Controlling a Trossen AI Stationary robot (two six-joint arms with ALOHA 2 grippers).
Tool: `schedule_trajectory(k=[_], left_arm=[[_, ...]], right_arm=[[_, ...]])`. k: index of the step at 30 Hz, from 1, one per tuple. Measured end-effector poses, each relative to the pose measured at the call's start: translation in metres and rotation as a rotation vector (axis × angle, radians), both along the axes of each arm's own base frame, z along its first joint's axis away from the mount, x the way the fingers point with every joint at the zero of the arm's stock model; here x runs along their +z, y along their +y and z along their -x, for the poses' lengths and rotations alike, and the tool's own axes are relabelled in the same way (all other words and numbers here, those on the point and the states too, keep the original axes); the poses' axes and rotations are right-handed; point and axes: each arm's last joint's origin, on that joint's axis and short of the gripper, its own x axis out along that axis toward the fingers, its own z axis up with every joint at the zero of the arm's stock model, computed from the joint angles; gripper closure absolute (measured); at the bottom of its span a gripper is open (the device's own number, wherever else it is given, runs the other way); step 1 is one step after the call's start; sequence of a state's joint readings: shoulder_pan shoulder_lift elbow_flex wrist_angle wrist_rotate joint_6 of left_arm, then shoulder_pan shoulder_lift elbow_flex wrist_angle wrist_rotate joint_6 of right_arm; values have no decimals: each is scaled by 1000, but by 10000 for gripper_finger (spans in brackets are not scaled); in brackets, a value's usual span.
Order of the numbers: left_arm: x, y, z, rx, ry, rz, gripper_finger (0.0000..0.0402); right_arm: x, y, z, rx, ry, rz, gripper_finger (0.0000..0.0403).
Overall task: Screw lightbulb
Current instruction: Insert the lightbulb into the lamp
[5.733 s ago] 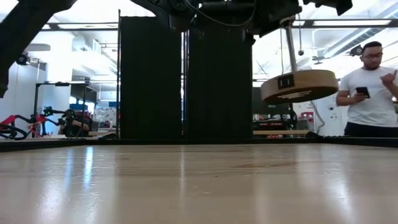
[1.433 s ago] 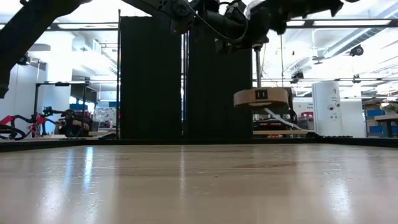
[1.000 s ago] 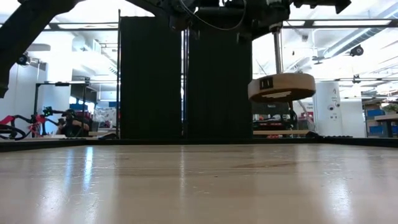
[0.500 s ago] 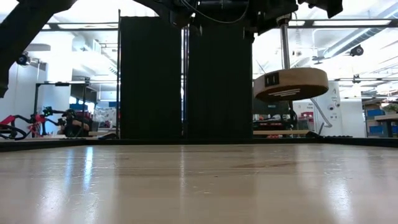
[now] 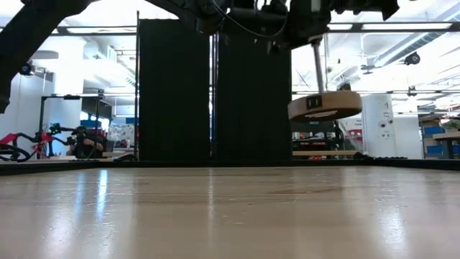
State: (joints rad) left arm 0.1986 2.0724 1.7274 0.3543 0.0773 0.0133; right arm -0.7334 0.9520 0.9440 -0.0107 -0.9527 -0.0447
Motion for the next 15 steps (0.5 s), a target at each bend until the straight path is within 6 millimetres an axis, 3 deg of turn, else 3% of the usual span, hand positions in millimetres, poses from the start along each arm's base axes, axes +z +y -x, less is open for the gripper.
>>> schedule_trajectory(k=[5,10,15], left_arm=[[0,23,5,189,9,-19,243],[5,42,7,370,41,-42,243],[-3,49,7,422,103,-35,243]], right_arm=[[-1,-9,-2,-300,3,48,158],[-5,-21,-16,-614,16,44,158],[-16,-30,-30,-688,66,32,142]])
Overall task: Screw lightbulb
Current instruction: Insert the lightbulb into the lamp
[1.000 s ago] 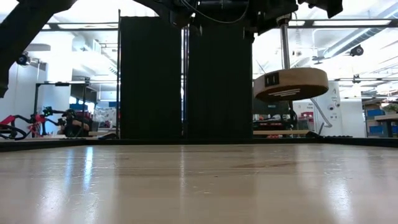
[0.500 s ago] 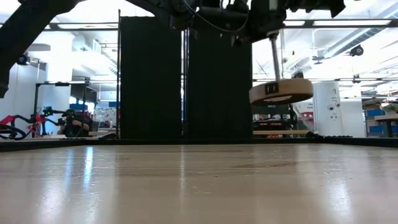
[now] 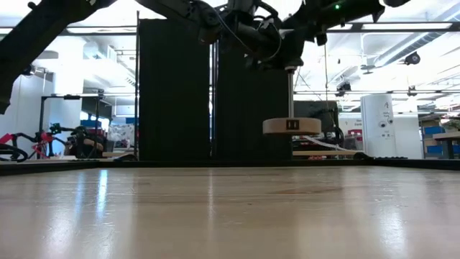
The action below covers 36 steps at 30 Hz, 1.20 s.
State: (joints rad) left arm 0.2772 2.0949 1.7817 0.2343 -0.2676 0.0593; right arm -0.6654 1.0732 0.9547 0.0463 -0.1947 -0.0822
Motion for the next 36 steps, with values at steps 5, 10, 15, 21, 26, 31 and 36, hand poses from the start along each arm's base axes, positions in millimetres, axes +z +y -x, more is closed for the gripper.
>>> schedule_trajectory(k=[5,10,15,21,26,31,36], left_arm=[[-5,-1,3,-29,5,2,243],[1,-14,1,-202,-24,4,243],[-1,-39,-6,-416,-17,12,243],[7,-67,-10,-577,-91,-22,243],[9,-80,-12,-629,-120,31,243],[8,-83,-13,-629,-117,44,243],[8,-82,-13,-606,-117,47,243]], right_arm=[[-1,6,4,107,25,-37,86],[15,16,23,160,34,2,35],[26,26,35,562,-47,-1,20],[25,29,38,832,-58,-70,19],[23,32,38,978,-56,-105,18],[23,34,36,1000,-55,-100,18],[24,36,36,1007,-57,-88,36]])
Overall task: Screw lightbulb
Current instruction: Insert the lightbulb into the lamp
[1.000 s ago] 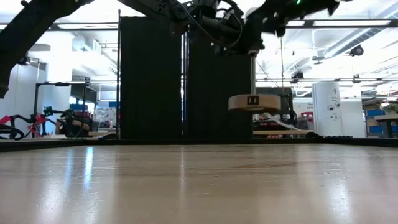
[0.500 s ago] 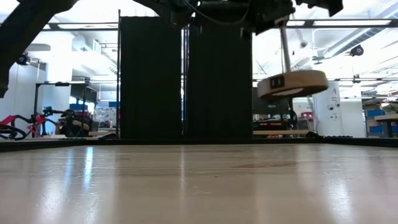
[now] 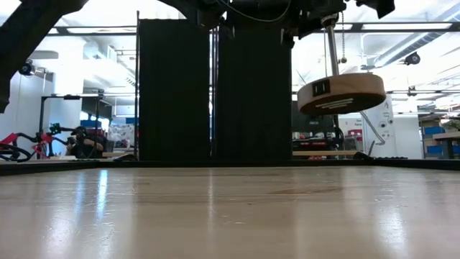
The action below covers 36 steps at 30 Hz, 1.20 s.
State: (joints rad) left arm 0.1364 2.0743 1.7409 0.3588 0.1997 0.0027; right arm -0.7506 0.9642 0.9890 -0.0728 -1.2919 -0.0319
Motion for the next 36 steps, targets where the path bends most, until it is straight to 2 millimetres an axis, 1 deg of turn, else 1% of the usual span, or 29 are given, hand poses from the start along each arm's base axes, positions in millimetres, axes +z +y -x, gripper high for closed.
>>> schedule_trajectory(k=[5,9,12,14,18,21,22,24,27,30,33,36], left_arm=[[0,0,0,3,1,4,243],[0,3,0,79,2,7,243],[-1,12,1,177,4,9,243],[-1,22,3,268,14,11,243],[-1,42,8,441,25,18,243],[0,54,11,564,31,20,243],[-1,56,11,598,35,10,243],[0,60,10,635,35,-1,243],[-3,61,11,649,79,-25,243],[-9,59,11,622,116,-32,243],[-5,55,12,528,118,-48,243],[1,47,12,417,96,-51,243]], right_arm=[[0,-1,-1,-28,3,-1,96],[0,-3,-1,-95,8,-3,146],[-1,-5,-2,-210,15,-2,169],[-2,-8,-3,-323,23,5,172],[-4,-16,-6,-596,42,51,162],[-5,-24,-14,-828,45,48,157],[-6,-27,-18,-879,42,47,157],[-9,-31,-24,-926,43,29,157],[-14,-35,-31,-908,65,17,148],[-16,-32,-30,-819,88,14,121],[-16,-26,-24,-750,101,3,84],[-7,-18,-12,-666,54,20,51]])
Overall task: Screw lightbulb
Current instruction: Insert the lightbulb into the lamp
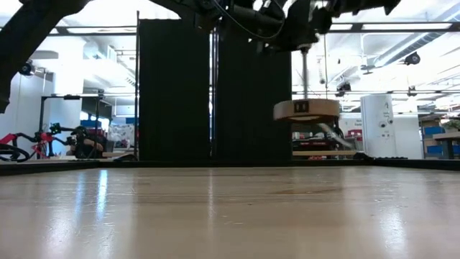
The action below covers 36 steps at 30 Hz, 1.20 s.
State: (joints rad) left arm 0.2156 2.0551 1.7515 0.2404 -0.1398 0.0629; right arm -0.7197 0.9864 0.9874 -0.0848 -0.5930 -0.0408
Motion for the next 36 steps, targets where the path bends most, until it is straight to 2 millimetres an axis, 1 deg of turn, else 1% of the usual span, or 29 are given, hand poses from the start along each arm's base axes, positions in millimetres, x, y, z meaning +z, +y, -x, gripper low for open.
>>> schedule_trajectory(k=[2,5,8,11,15,22,25,28,32,36], left_arm=[[0,-8,-2,-107,-4,9,243],[-3,-18,-5,-268,-4,42,243],[-2,-29,-6,-330,-19,50,243],[0,-38,-8,-370,-34,42,243],[4,-47,-9,-392,-79,37,243],[2,-53,-10,-412,-70,54,243],[3,-53,-10,-402,-72,60,243],[2,-51,-10,-345,-74,66,243],[3,-37,-8,-217,-87,94,243],[3,-17,-5,-88,-101,115,243]], right_arm=[[4,5,8,86,-14,15,39],[8,11,14,318,-45,19,34],[10,16,17,500,-59,-10,36],[8,16,16,584,-55,-25,40],[5,14,12,647,-46,-40,48],[3,12,9,645,-43,-44,81],[3,12,9,628,-43,-43,108],[3,11,9,575,-41,-39,140],[3,8,8,453,-38,-13,169],[3,2,6,252,-27,21,169]])
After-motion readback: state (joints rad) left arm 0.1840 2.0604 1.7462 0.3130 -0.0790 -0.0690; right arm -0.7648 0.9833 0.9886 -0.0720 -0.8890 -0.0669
